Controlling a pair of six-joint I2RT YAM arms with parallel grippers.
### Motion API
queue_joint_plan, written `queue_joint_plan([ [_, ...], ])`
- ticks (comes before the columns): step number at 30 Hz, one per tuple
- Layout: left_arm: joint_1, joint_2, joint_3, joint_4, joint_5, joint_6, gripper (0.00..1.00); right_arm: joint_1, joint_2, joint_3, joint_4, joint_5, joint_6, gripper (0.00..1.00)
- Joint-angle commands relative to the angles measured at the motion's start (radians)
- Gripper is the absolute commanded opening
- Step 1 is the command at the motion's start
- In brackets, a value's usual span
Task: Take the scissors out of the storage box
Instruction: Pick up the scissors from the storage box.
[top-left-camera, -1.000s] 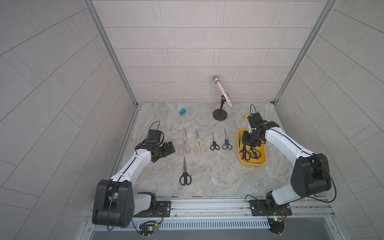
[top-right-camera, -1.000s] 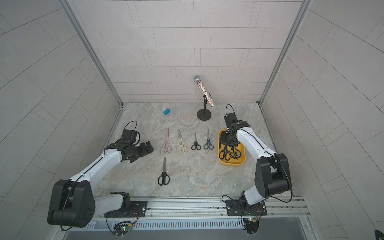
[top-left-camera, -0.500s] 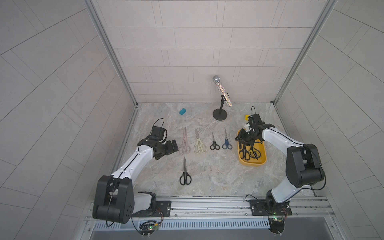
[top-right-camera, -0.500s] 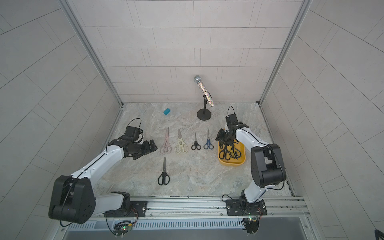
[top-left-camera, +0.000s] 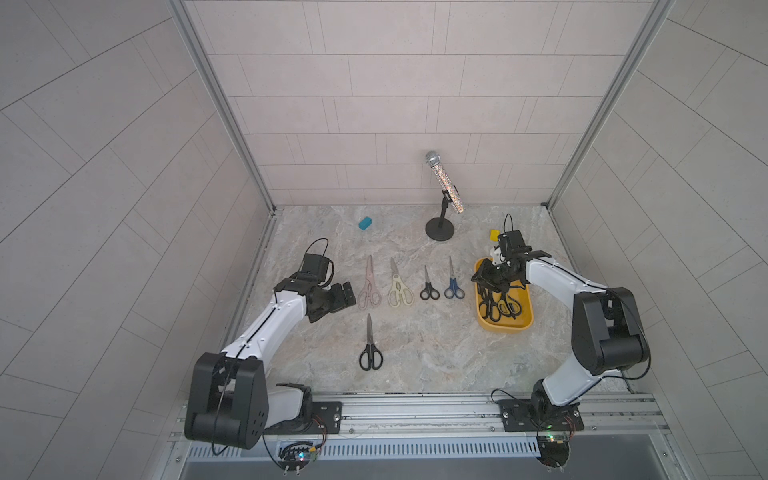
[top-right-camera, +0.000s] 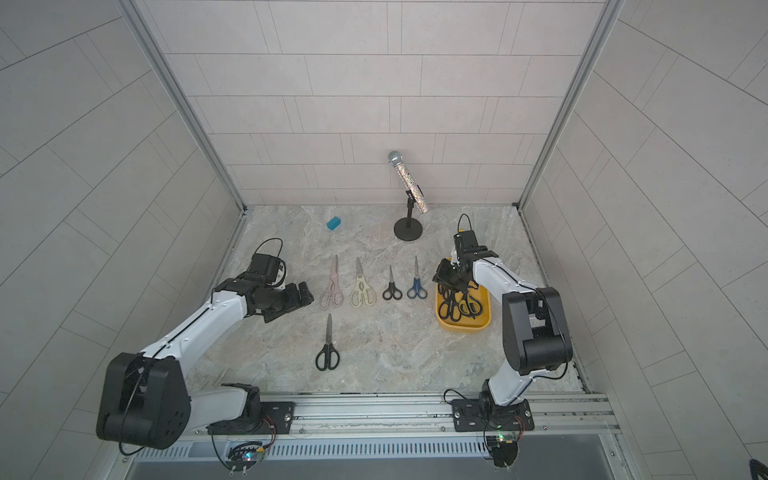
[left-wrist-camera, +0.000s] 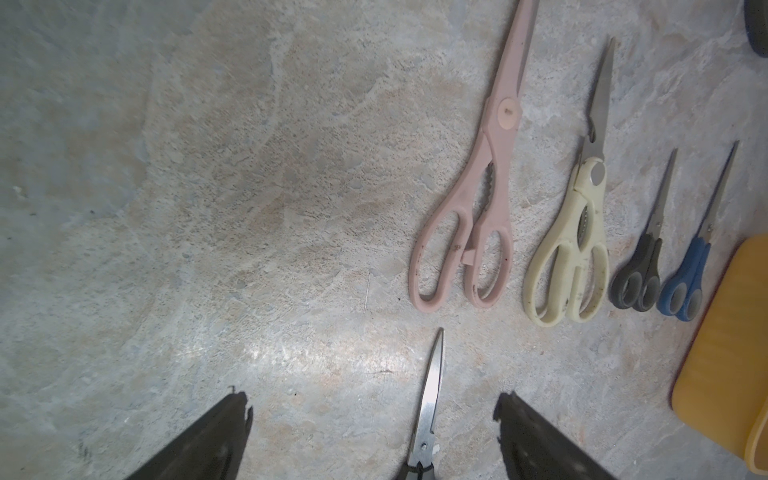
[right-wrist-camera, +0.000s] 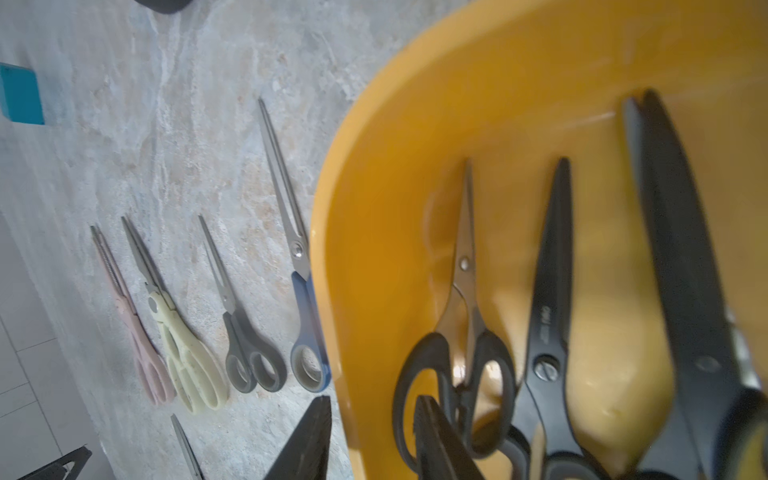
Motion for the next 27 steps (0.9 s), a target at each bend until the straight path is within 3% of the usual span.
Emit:
queue_joint_plan([
  [1, -0.004, -0.022, 0.007, -0.023, -0.009, -0.004, 1.0, -0.019, -0.081, -0.016, -0.103, 0.095, -0.038, 0.34],
  [6, -0.005, -0.013, 0.012, -0.023, -0.007, -0.01, 1.0, -0.033, -0.079, -0.038, -0.123, 0.075, -0.055, 0.27],
  [16, -0.005, -0.014, 0.036, -0.049, -0.016, -0.003, 1.0, -0.059, 0.021, -0.044, -0.032, -0.05, 0.019, 0.32],
  [27, -0.005, -0.031, 0.009, -0.058, -0.03, 0.003, 1.0, -0.07, 0.079, -0.088, 0.052, -0.088, 0.053, 0.31],
])
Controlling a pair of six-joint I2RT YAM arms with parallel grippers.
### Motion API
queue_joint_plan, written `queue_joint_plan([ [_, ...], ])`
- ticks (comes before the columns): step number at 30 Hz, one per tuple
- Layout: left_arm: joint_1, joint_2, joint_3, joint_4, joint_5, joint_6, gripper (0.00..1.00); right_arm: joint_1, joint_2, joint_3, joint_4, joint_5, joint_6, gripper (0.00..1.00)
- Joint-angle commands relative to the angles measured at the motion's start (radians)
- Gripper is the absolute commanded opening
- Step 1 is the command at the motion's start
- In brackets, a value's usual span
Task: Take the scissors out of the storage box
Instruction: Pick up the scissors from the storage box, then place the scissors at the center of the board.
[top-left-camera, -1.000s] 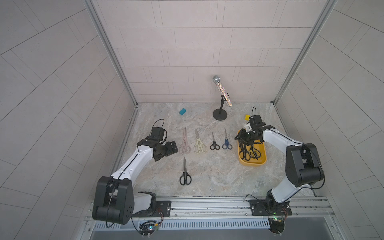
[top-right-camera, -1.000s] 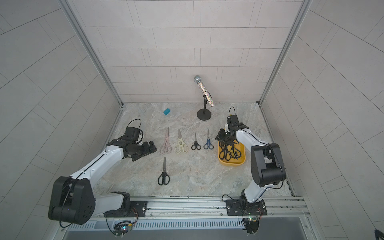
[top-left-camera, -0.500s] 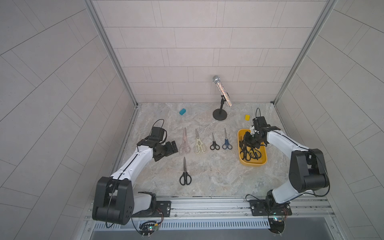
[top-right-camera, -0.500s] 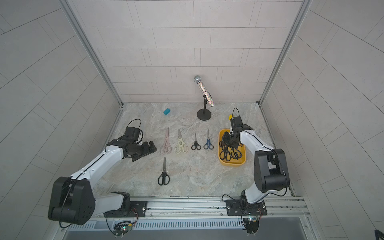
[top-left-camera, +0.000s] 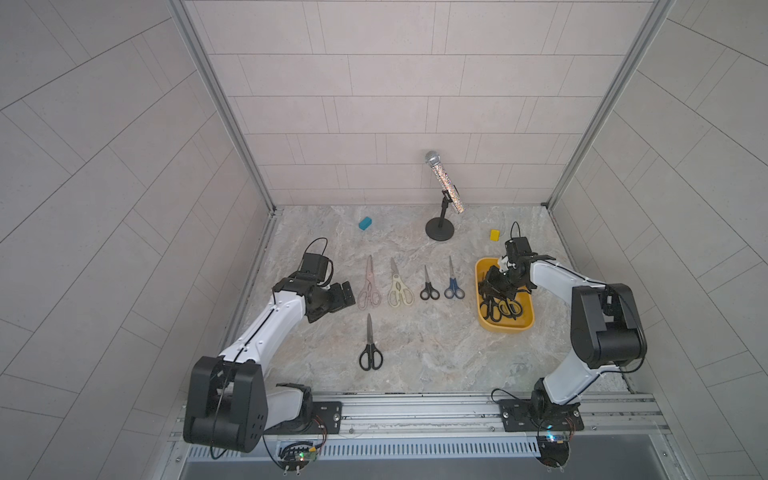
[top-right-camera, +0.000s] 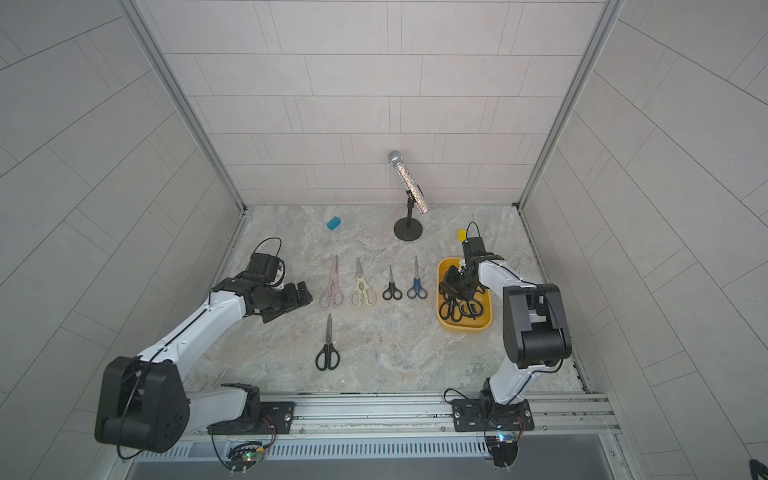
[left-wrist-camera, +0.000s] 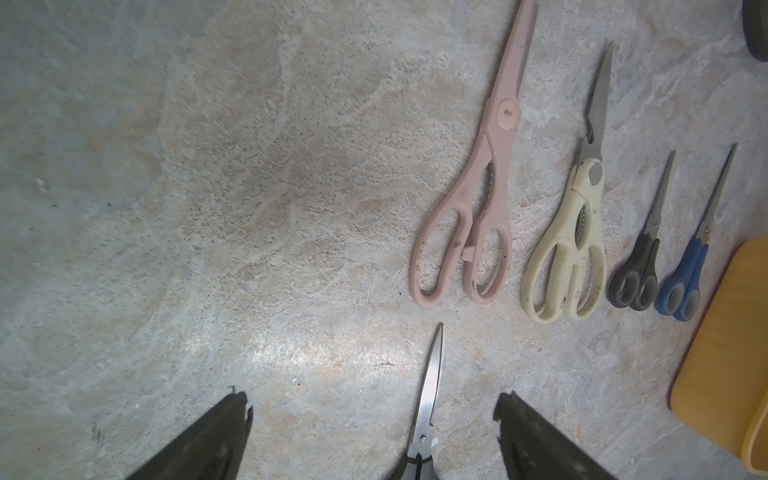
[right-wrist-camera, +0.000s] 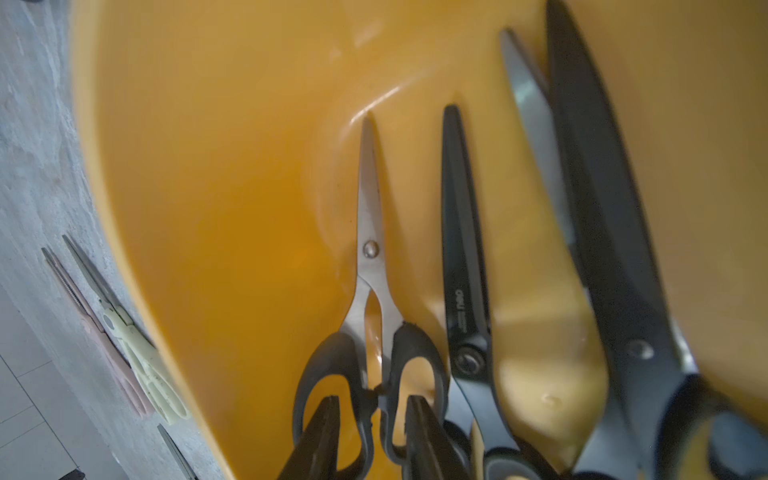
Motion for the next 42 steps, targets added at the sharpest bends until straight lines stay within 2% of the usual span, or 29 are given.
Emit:
queue_joint_plan([
  [1, -0.002, -0.014, -0.003, -0.025, -0.019, 0.007, 1.0, 0.0, 0.021, -0.038, 0.038, -0.025, 0.028, 0.31],
  [8, -0.003, -0.017, 0.011, -0.038, -0.026, 0.017, 1.0, -0.001, 0.055, -0.06, 0.112, -0.043, 0.057, 0.29],
  [15, -0.003, -0.026, 0.003, -0.043, -0.037, 0.023, 1.0, -0.002, -0.009, -0.068, 0.099, -0.012, 0.054, 0.22],
  [26, 0.004, -0.013, 0.008, -0.015, -0.027, 0.015, 1.0, -0.002, -0.162, 0.006, -0.104, 0.057, -0.026, 0.19],
  [30, 0.037, 0.0, -0.002, 0.027, 0.013, -0.027, 1.0, 0.012, -0.235, 0.033, -0.189, 0.064, -0.053, 0.19],
  [33, 0.071, 0.011, -0.02, 0.078, 0.056, -0.082, 1.0, 0.075, -0.294, 0.044, -0.239, 0.073, -0.054, 0.19],
  [38, 0.085, 0.008, -0.04, 0.123, 0.065, -0.108, 1.0, 0.34, -0.351, 0.066, -0.317, 0.162, -0.017, 0.19],
  [42, 0.086, -0.032, -0.087, 0.136, 0.063, -0.125, 1.0, 0.561, -0.374, 0.028, -0.266, 0.22, 0.096, 0.19],
])
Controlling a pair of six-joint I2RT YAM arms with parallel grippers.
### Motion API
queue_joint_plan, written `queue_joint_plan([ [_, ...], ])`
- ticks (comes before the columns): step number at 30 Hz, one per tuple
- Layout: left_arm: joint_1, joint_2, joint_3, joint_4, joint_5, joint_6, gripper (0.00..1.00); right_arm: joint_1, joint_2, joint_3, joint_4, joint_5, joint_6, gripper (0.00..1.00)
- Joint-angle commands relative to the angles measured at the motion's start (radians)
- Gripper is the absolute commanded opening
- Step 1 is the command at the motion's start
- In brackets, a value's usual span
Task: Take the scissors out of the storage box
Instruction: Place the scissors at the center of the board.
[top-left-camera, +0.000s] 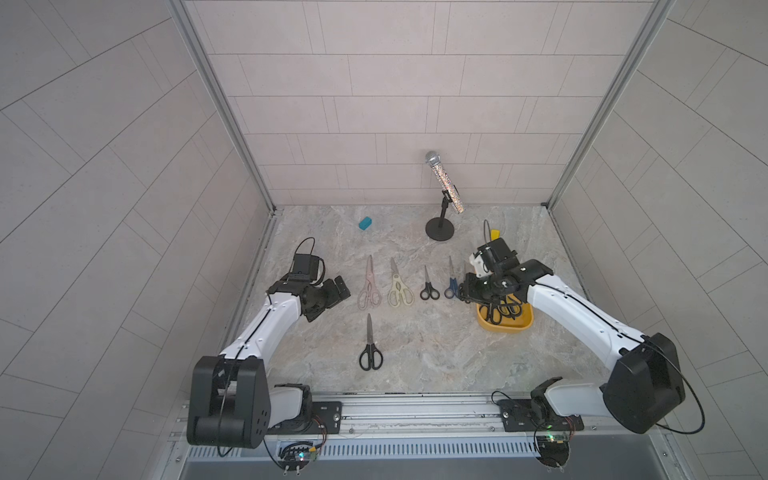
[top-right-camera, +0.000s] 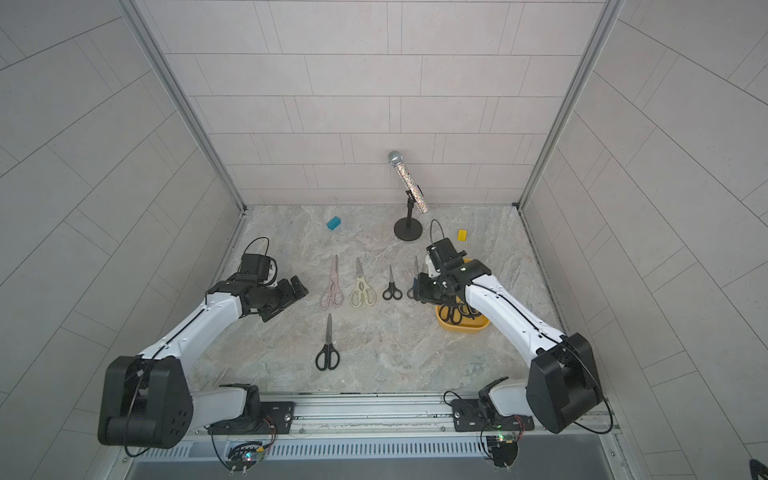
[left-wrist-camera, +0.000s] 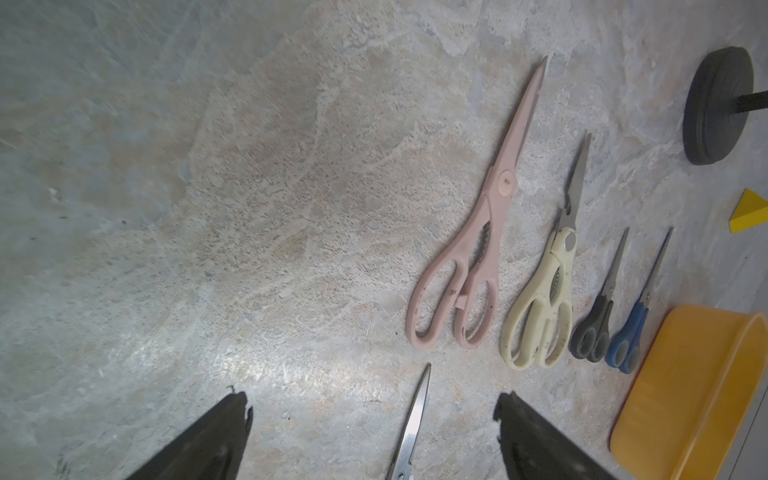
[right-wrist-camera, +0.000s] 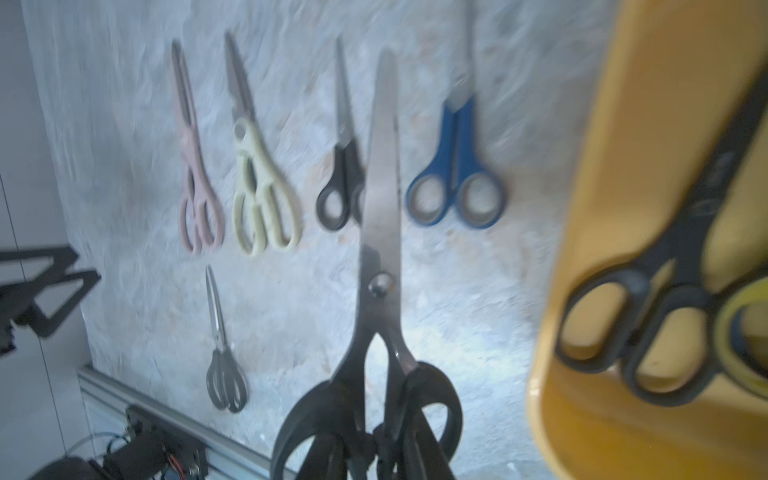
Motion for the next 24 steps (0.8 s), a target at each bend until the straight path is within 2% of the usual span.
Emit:
queue_joint_plan([
  [1, 0.003, -0.044, -0.048, 0.019, 0.006, -0.03, 1.0, 0.145, -0.028, -0.04, 0.001, 0.089, 0.112, 0.19],
  [7, 0.003, -0.083, -0.133, 0.069, 0.022, -0.037, 1.0, 0.419, 0.085, -0.055, 0.095, 0.139, 0.25, 0.19],
  [10, 0.002, -0.107, -0.146, 0.078, 0.031, -0.036, 1.0, 0.501, 0.182, -0.012, 0.1, 0.132, 0.291, 0.18],
  [15, 0.005, -0.147, -0.147, 0.08, 0.02, -0.039, 1.0, 0.548, 0.306, 0.046, 0.109, 0.1, 0.374, 0.17],
  [24, 0.002, -0.163, -0.147, 0.101, 0.019, -0.045, 1.0, 0.574, 0.492, 0.202, 0.0, 0.17, 0.378, 0.17],
])
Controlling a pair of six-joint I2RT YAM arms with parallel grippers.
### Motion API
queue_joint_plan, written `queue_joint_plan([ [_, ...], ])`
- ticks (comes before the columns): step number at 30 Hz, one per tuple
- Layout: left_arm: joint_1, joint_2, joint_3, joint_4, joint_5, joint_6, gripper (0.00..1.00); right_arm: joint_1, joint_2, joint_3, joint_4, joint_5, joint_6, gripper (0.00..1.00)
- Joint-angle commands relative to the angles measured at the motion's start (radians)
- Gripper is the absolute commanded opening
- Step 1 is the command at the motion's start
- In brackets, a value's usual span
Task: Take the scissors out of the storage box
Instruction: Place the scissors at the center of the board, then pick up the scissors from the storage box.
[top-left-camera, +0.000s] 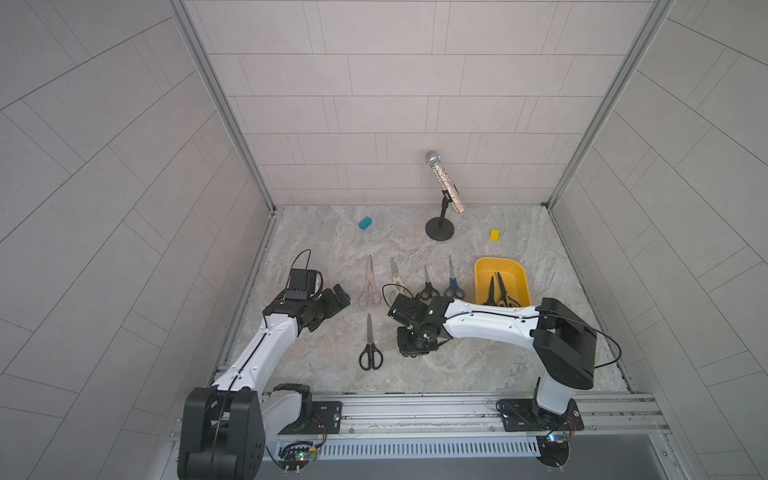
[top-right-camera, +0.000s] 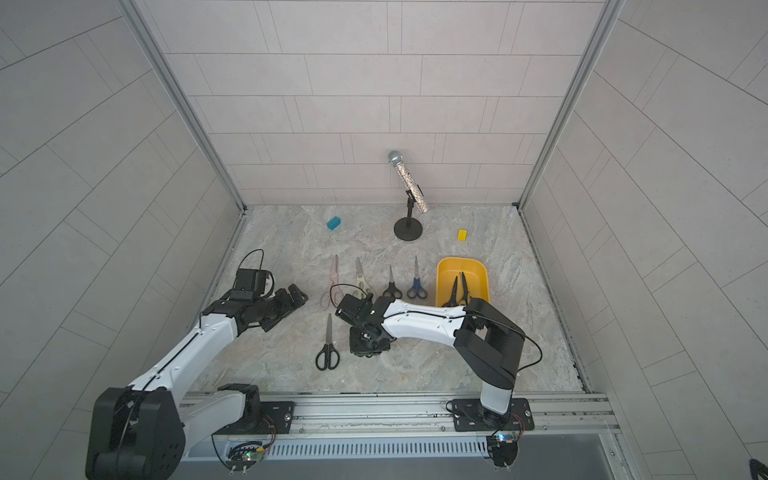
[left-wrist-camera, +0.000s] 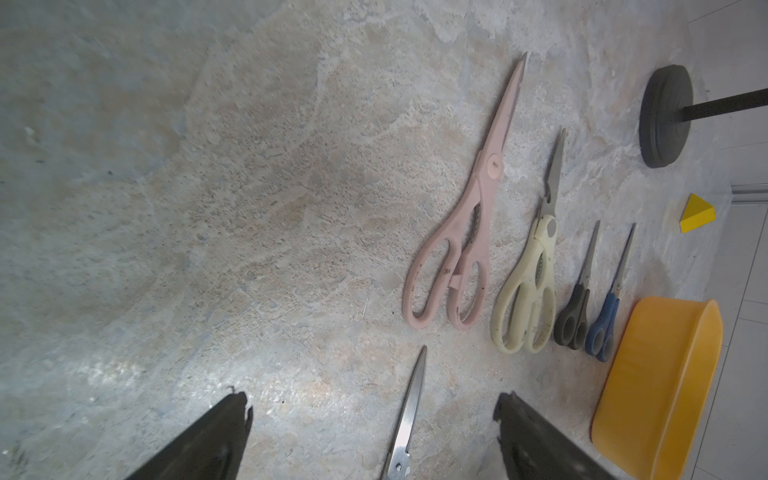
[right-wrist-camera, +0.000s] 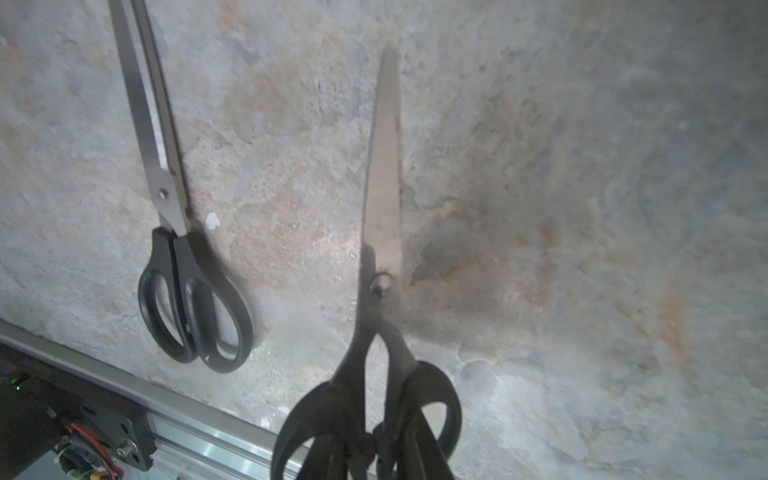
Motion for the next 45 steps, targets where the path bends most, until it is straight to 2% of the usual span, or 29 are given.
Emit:
queue_joint_plan([
  [1, 0.003, -0.01, 0.003, 0.001, -0.01, 0.009, 1.0, 0.022, 0.054, 0.057, -0.075, 0.056, 0.017, 0.17],
  [7, 0.003, -0.013, 0.011, -0.024, -0.026, 0.025, 1.0, 0.053, 0.179, 0.172, -0.147, 0.075, 0.0, 0.19],
  [15, 0.003, 0.003, 0.017, -0.038, -0.032, 0.031, 1.0, 0.064, 0.213, 0.23, -0.186, 0.139, 0.002, 0.34],
  [20, 0.002, 0.015, 0.021, -0.044, -0.034, 0.037, 1.0, 0.06, 0.181, 0.252, -0.214, 0.169, -0.018, 0.36],
  [26, 0.003, 0.02, 0.036, -0.06, -0.063, 0.073, 1.0, 0.027, 0.017, 0.225, -0.228, 0.232, -0.08, 0.36],
  [31, 0.001, 0.023, 0.038, -0.074, -0.042, 0.094, 1.0, -0.097, -0.122, 0.183, -0.23, 0.218, -0.193, 0.35],
  [37, 0.001, 0.01, 0.039, -0.098, 0.035, 0.128, 1.0, -0.382, -0.253, 0.083, -0.251, 0.126, -0.355, 0.35],
  [41, -0.026, 0.049, 0.064, -0.106, 0.086, 0.106, 1.0, -0.567, -0.283, 0.063, -0.315, 0.123, -0.485, 0.34],
  [45, -0.088, 0.094, 0.121, -0.137, 0.058, 0.121, 1.0, -0.706, -0.278, 0.045, -0.355, 0.14, -0.56, 0.33],
])
